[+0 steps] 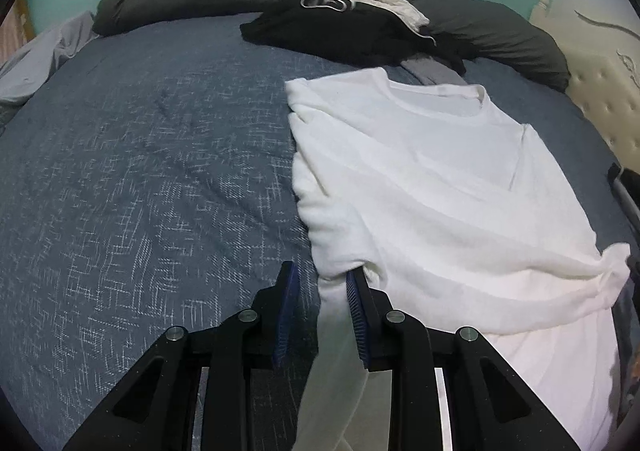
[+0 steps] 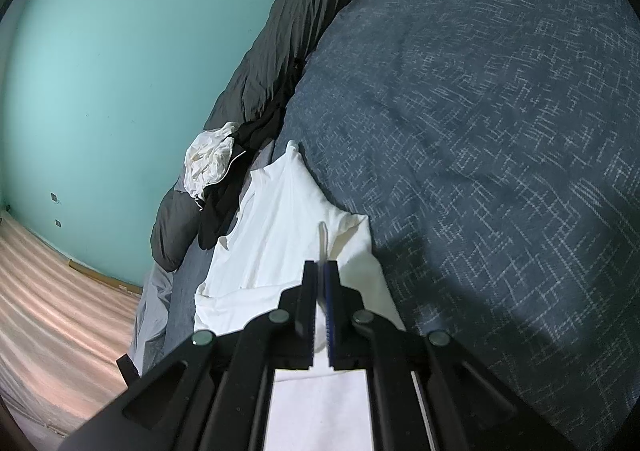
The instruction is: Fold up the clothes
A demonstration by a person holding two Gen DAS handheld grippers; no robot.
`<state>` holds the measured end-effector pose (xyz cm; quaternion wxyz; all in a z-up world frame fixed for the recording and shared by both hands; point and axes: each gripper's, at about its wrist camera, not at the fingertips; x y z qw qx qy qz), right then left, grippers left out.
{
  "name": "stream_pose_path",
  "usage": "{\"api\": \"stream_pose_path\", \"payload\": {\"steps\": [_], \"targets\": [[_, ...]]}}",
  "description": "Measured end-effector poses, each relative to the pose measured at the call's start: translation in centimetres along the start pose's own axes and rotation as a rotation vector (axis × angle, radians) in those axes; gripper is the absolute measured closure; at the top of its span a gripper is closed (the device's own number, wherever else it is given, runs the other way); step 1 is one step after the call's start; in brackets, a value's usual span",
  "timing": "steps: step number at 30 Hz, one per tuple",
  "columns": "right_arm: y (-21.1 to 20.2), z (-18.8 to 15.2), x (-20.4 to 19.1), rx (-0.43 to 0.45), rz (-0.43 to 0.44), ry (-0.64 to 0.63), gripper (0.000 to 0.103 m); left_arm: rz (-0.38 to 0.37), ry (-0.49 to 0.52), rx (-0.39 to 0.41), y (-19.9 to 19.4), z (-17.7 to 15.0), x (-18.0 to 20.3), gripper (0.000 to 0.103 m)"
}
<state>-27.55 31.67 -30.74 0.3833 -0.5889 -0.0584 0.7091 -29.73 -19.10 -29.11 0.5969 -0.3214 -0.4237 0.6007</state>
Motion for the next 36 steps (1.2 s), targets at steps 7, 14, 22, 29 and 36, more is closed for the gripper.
{"api": "stream_pose_path", "payload": {"steps": [7, 14, 22, 29, 36], "targets": [[0.3, -0.1, 0.0, -0.011, 0.002, -0.003, 0.100, 0.058, -0.029, 0.037, -0.2, 0.7, -0.8, 0.099], [0.3, -0.2, -0.3, -0.010, 0.001, -0.009, 0.100, 0.084, -0.106, 0.101, -1.8, 0.9, -2.9, 0.101], [0.2, -0.2, -1.2, -0.014, 0.006, -0.044, 0.100, 0.019, -0.200, 0.049, 0.4, 0.3, -4.8, 0.101], [-1.3, -0.7, -4.9, -0.029, 0.047, -0.130, 0.100, -0.018, -0.205, 0.042, 0.4, 0.3, -4.5, 0.101], [-4.5, -3.6, -7.8, -0.072, 0.089, -0.107, 0.100, -0.054, -0.194, 0.038, 0.0, 0.2, -4.6, 0.101]]}}
Point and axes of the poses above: each gripper's, at about its wrist camera, not at the fingertips, and y roughly the way its jaws point, x to its right, z to its top, and after that the axes turned 10 degrees about -x, right-handed
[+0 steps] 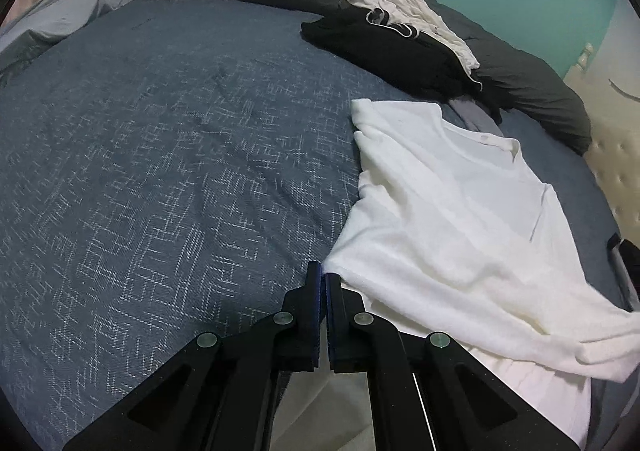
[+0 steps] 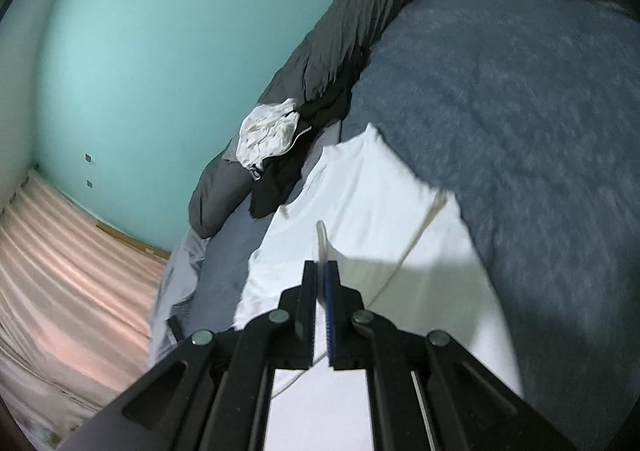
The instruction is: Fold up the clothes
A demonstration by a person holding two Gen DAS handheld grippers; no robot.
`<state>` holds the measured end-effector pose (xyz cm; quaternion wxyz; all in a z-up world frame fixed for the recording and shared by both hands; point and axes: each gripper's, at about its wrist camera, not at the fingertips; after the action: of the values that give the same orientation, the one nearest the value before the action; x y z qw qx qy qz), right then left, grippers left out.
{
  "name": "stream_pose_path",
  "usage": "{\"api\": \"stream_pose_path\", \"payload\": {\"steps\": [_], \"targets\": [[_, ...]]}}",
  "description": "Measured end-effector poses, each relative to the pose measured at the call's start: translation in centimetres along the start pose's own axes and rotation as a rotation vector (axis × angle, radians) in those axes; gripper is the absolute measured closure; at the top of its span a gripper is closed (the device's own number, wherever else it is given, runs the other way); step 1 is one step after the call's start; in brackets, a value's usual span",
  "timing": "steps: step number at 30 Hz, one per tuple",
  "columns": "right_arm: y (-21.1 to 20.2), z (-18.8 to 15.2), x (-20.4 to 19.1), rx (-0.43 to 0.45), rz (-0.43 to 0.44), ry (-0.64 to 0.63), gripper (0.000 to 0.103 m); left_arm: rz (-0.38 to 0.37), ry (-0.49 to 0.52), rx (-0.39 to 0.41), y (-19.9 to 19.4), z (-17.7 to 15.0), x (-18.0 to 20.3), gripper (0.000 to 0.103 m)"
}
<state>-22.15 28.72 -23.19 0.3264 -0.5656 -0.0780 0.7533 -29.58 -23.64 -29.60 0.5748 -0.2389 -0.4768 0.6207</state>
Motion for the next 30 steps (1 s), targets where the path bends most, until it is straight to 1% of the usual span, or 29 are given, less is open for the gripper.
{"api": "stream_pose_path", "payload": {"steps": [2, 4, 5, 7, 10, 11, 12, 14, 16, 17, 19, 22, 23, 24, 25, 26, 27, 30], "targets": [[-1.3, -1.2, -0.5, -0.002, 0.011, 0.030, 0.100, -0.009, 0.002, 0.003, -0.3, 0.1, -0.1, 0.101], [-2.5, -2.4, -0.5, 0.010, 0.001, 0.058, 0.100, -0.012, 0.010, 0.007, -0.6, 0.2, 0.0, 0.101], [-3.0, -2.9, -0.3, 0.014, -0.009, 0.070, 0.100, -0.014, 0.013, 0.006, -0.7, 0.2, 0.0, 0.101], [-3.2, -3.8, 0.7, 0.011, -0.056, 0.094, 0.100, -0.021, 0.010, 0.000, -0.6, 0.1, -0.1, 0.101], [-1.7, -5.3, 3.8, -0.024, -0.145, 0.156, 0.100, -0.034, -0.002, -0.015, -0.2, -0.2, -0.4, 0.101], [-0.9, -5.8, 4.8, -0.041, -0.189, 0.166, 0.100, -0.037, -0.004, -0.018, -0.1, -0.2, -0.5, 0.101], [-0.4, -6.1, 5.5, -0.058, -0.216, 0.170, 0.100, -0.039, -0.005, -0.020, -0.1, -0.3, -0.5, 0.101], [0.7, -6.8, 6.8, -0.092, -0.241, 0.189, 0.100, -0.042, -0.002, -0.018, -0.3, -0.3, -0.6, 0.101], [1.2, -6.8, 7.4, -0.105, -0.266, 0.180, 0.099, -0.045, 0.001, -0.017, -0.4, -0.3, -0.6, 0.101], [1.3, -6.8, 7.6, -0.109, -0.275, 0.175, 0.096, -0.048, 0.002, -0.016, -0.5, -0.2, -0.7, 0.101], [1.2, -6.3, 7.4, -0.102, -0.278, 0.162, 0.096, -0.052, 0.004, -0.018, -0.5, -0.2, -0.7, 0.101], [1.0, -5.0, 6.1, -0.104, -0.311, 0.108, 0.096, -0.067, 0.001, -0.019, -0.7, -0.3, -0.7, 0.101], [0.9, -4.5, 5.5, -0.105, -0.320, 0.085, 0.094, -0.069, 0.001, -0.019, -0.7, -0.3, -0.7, 0.101], [1.0, -4.0, 4.8, -0.104, -0.328, 0.060, 0.087, -0.070, 0.005, -0.019, -0.7, -0.3, -0.6, 0.101], [1.2, -3.4, 4.1, -0.102, -0.332, 0.030, 0.085, -0.070, 0.009, -0.019, -0.7, -0.4, -0.6, 0.101], [1.5, -2.8, 3.1, -0.105, -0.331, 0.000, 0.079, -0.070, 0.012, -0.018, -0.7, -0.4, -0.5, 0.101], [2.1, -2.2, 2.3, -0.113, -0.323, -0.026, 0.078, -0.071, 0.014, -0.018, -0.7, -0.4, -0.5, 0.101], [5.4, 0.1, -0.7, -0.164, -0.285, -0.098, 0.077, -0.083, 0.007, -0.023, -0.6, -0.4, -0.7, 0.101]]}}
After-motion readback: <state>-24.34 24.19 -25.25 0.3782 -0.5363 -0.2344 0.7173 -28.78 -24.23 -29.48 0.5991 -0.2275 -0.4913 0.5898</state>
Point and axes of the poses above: each gripper's, at about its wrist camera, not at the fingertips, and y roughly the way its jaws point, x to its right, z to its top, and after that the axes turned 10 degrees about -x, right-handed
